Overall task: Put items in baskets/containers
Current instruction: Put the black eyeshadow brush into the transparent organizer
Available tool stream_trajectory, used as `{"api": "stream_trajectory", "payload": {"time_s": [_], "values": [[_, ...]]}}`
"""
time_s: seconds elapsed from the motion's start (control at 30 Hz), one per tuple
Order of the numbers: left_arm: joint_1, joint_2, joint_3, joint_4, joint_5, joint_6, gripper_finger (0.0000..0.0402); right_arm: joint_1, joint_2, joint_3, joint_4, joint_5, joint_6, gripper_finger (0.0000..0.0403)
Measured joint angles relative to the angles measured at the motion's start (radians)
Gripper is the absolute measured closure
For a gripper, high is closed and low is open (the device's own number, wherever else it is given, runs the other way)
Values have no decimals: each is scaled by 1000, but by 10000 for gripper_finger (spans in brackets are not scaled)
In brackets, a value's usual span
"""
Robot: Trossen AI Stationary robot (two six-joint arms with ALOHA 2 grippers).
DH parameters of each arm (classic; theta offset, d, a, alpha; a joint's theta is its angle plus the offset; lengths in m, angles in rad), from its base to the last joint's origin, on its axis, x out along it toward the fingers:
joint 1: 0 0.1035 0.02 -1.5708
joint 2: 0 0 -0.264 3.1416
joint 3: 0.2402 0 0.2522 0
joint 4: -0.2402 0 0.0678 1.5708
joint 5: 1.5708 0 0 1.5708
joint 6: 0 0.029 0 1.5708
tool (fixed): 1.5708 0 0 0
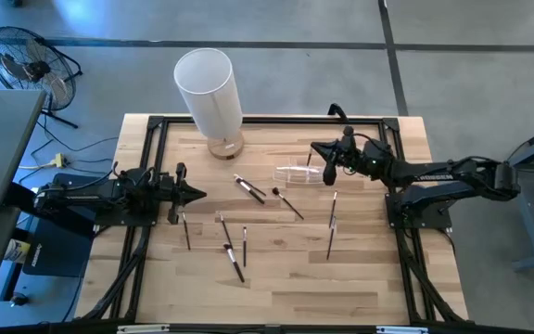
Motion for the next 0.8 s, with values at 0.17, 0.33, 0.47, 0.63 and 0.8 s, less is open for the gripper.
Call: {"api": "stream_trajectory", "payload": {"time_s": [0.17,0.33,0.47,0.63,0.8], "values": [[0,0,0,0,0,0,401,-12,-70,-2,-78,-8,-40,402],[0,0,0,0,0,0,401,-31,-96,-3,-227,-39,-43,402],[0,0,0,0,0,0,401,-36,-68,-3,-226,-81,-73,402],[0,0,0,0,0,0,401,-37,-29,-3,-244,-81,-47,402],[0,0,0,0,0,0,401,-36,-16,-3,-301,-81,-32,383]]}}
